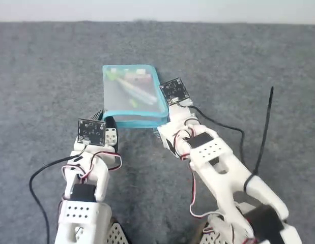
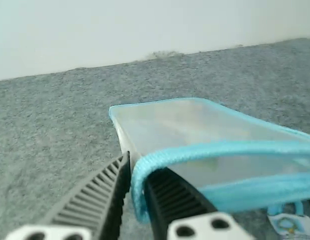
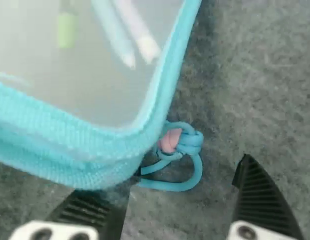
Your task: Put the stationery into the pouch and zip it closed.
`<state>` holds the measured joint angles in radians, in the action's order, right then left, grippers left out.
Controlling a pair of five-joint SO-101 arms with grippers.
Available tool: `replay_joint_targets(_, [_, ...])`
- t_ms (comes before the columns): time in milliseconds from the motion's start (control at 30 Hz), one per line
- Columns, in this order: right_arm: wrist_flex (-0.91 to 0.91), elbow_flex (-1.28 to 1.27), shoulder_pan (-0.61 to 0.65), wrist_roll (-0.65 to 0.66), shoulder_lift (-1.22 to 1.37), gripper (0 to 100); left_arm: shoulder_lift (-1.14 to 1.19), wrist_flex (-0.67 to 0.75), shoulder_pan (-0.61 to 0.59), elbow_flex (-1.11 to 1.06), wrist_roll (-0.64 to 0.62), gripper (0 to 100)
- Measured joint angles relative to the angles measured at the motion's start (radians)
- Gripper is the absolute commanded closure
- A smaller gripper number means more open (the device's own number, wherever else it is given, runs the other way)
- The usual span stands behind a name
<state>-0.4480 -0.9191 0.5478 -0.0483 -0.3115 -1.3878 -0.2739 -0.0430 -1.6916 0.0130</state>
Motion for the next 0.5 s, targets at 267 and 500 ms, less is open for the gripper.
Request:
replay_joint_targets(267, [0.044,0.0,0.026,0.0,0.06,69.0,0.0,0.049,0.017,-0.002,0.0,99])
replay_joint_targets(500, [0.13,-0.017,0.074,0.0,0.064,68.9,0.0,0.049,0.023,-0.002,0.0,99])
